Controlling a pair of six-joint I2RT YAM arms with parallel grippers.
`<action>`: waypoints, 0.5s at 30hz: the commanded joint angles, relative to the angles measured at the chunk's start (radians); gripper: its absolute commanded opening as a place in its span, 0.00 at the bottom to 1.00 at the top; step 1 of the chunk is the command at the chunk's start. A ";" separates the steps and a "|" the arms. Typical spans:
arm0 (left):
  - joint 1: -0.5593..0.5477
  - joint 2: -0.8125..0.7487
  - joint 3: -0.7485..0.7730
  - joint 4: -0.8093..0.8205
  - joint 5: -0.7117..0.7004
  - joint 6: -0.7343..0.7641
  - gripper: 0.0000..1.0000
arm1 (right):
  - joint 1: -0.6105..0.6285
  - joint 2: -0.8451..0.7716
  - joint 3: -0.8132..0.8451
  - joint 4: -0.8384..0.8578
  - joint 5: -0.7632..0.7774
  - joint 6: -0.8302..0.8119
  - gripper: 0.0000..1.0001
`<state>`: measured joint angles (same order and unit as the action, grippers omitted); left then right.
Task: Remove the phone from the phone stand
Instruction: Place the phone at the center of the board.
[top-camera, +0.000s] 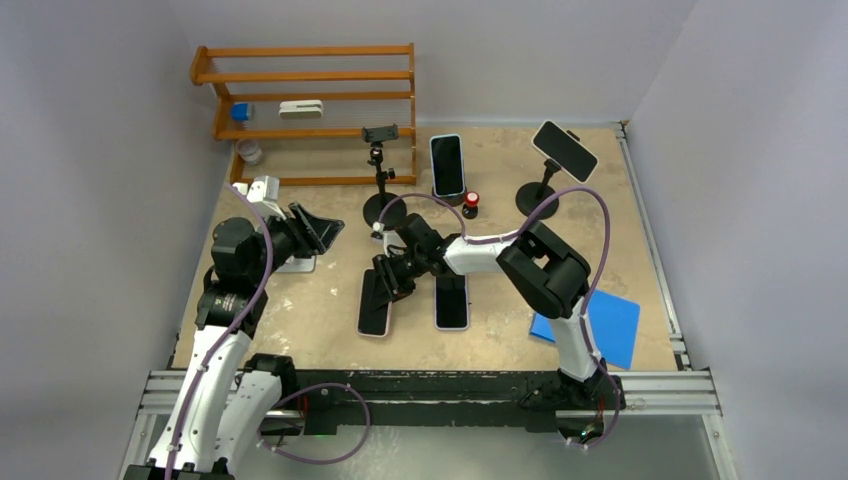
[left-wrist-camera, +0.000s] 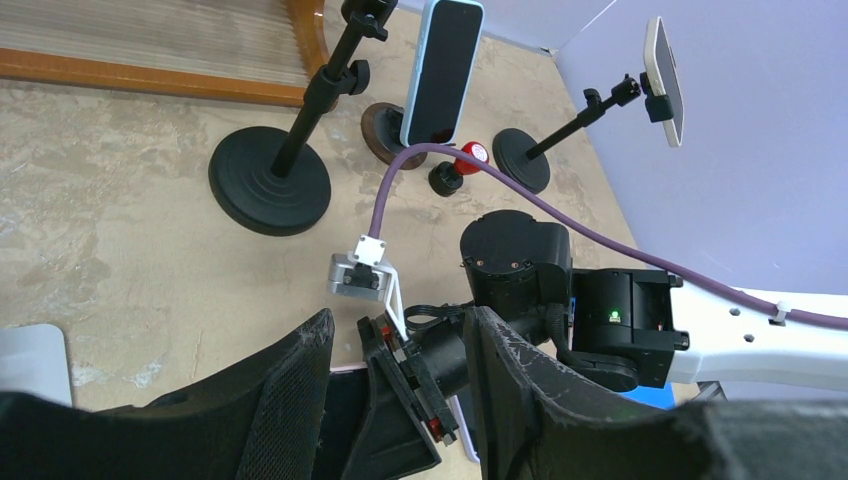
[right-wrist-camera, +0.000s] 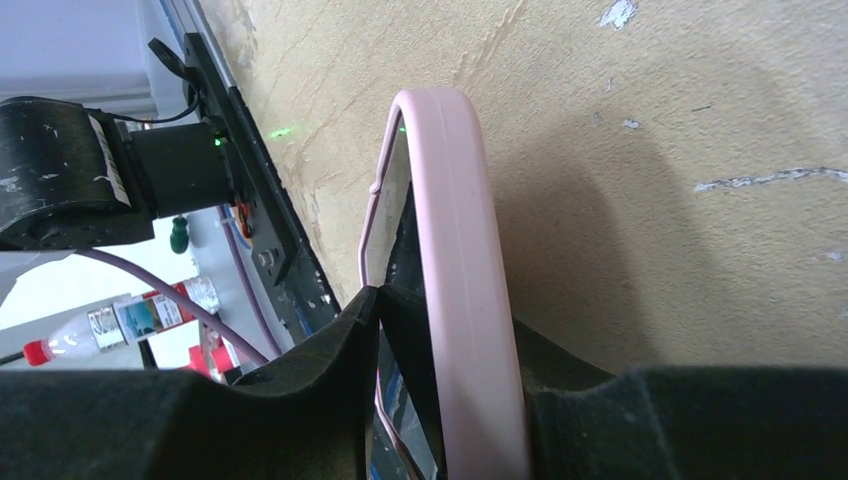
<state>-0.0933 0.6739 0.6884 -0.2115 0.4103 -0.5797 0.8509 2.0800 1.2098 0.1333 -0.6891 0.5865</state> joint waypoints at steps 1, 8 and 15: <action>-0.007 -0.012 -0.003 0.020 -0.011 0.021 0.49 | -0.021 -0.004 0.010 -0.064 0.257 -0.087 0.37; -0.008 -0.010 -0.003 0.020 -0.011 0.020 0.49 | -0.046 -0.027 -0.003 -0.080 0.305 -0.101 0.38; -0.008 -0.009 -0.003 0.020 -0.009 0.020 0.49 | -0.055 -0.041 -0.020 -0.080 0.330 -0.117 0.43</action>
<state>-0.0940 0.6739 0.6884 -0.2115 0.4099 -0.5797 0.8486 2.0518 1.2114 0.0860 -0.6155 0.5732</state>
